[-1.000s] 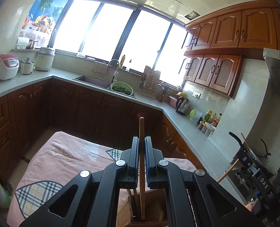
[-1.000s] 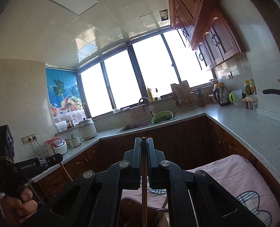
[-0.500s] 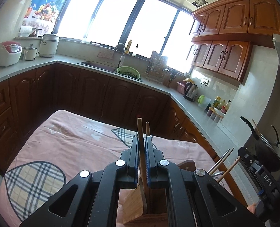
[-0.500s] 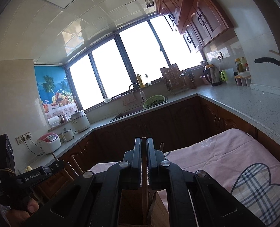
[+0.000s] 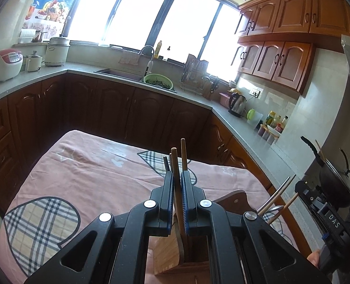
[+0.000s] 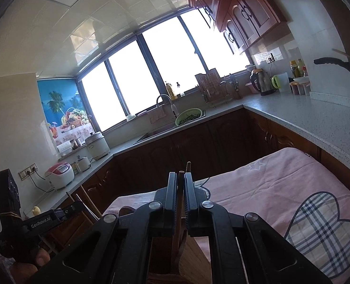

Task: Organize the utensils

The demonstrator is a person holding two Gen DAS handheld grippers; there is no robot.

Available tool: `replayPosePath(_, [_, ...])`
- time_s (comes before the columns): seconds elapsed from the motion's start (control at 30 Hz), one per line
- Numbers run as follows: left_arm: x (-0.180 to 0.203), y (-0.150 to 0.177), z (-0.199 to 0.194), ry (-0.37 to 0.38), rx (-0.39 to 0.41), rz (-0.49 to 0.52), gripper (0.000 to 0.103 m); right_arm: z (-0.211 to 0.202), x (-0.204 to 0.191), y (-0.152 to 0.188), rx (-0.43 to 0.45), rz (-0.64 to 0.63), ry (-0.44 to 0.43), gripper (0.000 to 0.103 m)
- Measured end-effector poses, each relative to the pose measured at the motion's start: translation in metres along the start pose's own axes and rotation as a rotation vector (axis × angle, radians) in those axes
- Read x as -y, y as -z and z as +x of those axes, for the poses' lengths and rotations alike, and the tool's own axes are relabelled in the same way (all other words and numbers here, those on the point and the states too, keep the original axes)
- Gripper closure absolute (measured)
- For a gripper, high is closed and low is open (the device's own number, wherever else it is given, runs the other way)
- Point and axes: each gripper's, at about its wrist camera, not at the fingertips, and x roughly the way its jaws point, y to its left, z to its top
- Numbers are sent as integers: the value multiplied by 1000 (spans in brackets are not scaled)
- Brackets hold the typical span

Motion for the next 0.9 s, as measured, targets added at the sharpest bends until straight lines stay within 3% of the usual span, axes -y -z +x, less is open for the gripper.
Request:
replayPosePath(0.17, [-4, 4, -3, -5, -17, 5, 97, 3, 0, 2, -25, 10, -1, 94])
replayPosePath(0.27, [-2, 4, -6, -18, -20, 1, 83, 3, 0, 3, -26, 12, 2, 90])
replayPosePath(0.33, [-3, 4, -9, -22, -11, -8, 73, 3, 2, 3, -31, 19, 12, 72])
replayPosePath(0.37, [-4, 4, -10, -22, -10, -9, 72, 3, 4, 3, -30, 26, 8, 55])
replayPosePath(0.47, [-1, 6, -12, -26, -8, -3, 67, -1, 5, 4, -22, 36, 6, 53])
replayPosePath(0.53, [0, 7, -15, -29, -7, 0, 57, -2, 7, 4, -23, 42, 0, 51])
replayPosePath(0.63, [0, 10, -21, -36, -3, -1, 43, -6, 8, 5, -22, 49, -8, 39])
replayPosePath(0.7, [0, 13, -27, -51, -1, 5, 30, -11, 8, 5, -16, 55, -18, 21])
replayPosePath(0.9, [-1, 28, -49, -88, -16, 12, 12, -24, 7, 8, -21, 59, -29, 3])
